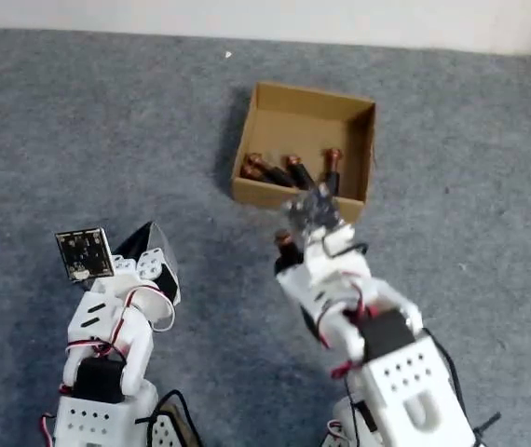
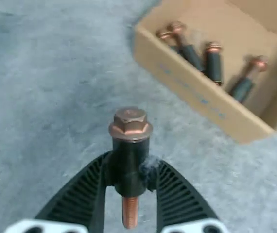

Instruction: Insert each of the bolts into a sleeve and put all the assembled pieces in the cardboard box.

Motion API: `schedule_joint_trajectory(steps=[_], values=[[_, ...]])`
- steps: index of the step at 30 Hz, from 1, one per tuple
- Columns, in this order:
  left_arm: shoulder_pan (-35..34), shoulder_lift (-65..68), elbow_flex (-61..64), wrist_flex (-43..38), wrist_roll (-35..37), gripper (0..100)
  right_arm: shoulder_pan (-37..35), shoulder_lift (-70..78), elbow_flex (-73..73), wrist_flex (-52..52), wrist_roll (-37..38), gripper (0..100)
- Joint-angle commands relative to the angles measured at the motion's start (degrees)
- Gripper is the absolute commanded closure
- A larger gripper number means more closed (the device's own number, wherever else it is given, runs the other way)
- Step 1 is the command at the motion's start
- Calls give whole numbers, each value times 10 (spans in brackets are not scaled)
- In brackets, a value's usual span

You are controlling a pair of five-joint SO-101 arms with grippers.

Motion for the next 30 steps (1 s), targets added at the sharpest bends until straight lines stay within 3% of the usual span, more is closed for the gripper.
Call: schedule_joint_trajectory(steps=[1, 6, 16, 24, 30], values=[[-5, -2, 14, 2, 4, 994, 38, 45, -90, 0, -7, 992], [-5, -2, 14, 2, 4, 994, 66, 101, -127, -105, -7, 992], [-6, -2, 14, 3, 4, 994, 134, 346, -131, -487, -7, 992], [-6, -2, 14, 3, 4, 994, 144, 519, -131, -606, -8, 991], [-6, -2, 14, 3, 4, 994, 145, 538, -130, -609, -8, 973]])
